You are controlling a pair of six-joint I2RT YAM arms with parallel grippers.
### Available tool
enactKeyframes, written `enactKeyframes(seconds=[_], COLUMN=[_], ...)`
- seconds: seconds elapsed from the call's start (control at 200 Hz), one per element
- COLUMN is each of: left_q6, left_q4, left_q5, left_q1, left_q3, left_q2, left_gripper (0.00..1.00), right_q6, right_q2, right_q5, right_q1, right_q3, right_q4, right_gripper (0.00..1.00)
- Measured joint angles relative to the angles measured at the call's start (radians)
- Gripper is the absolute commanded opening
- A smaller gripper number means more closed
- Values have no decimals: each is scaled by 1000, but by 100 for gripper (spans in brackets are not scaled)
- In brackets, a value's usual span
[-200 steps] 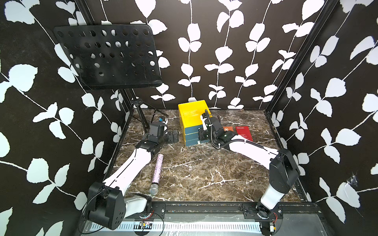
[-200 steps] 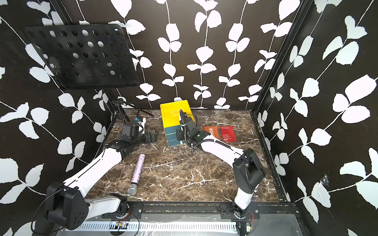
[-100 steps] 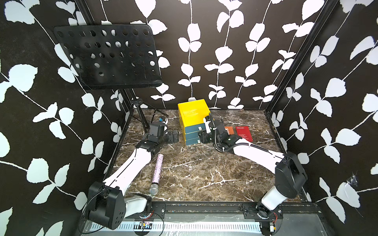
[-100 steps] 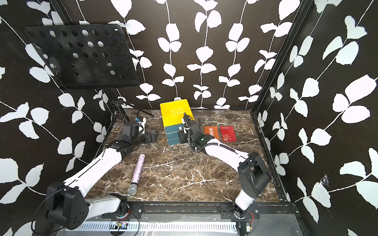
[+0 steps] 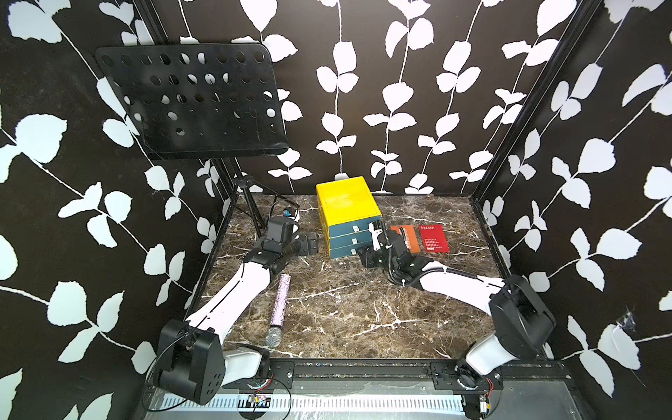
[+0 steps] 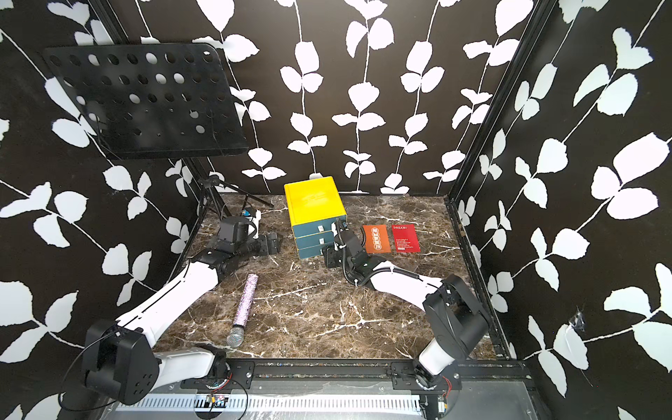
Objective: Take the postcards out of the drawer
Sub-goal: Open the drawer in the storage box.
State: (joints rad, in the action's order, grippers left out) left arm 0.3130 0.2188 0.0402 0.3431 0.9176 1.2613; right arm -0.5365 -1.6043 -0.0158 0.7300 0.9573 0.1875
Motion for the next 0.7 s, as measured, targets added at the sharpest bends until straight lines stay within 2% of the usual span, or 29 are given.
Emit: enactKeyframes(seconds=[0.235, 0.465, 0.64, 0.7], left_q6=[0, 0, 0, 0], left_q4=[0, 0, 0, 0], left_q5=[0, 0, 0, 0], left_q1=[0, 0, 0, 0], left_q3=[0, 0, 0, 0], left_q2=[2, 6, 8, 8], left_gripper=[99, 99, 99, 99], right_q6=[-13, -32, -40, -39], right_q2=[-97, -140, -161, -171], right_q5=[2, -24, -52, -56], right_q1=[0, 0, 0, 0], right_q3=[20, 23, 24, 32], right_q4=[91, 167, 220, 225], right_gripper=[44, 31, 26, 22])
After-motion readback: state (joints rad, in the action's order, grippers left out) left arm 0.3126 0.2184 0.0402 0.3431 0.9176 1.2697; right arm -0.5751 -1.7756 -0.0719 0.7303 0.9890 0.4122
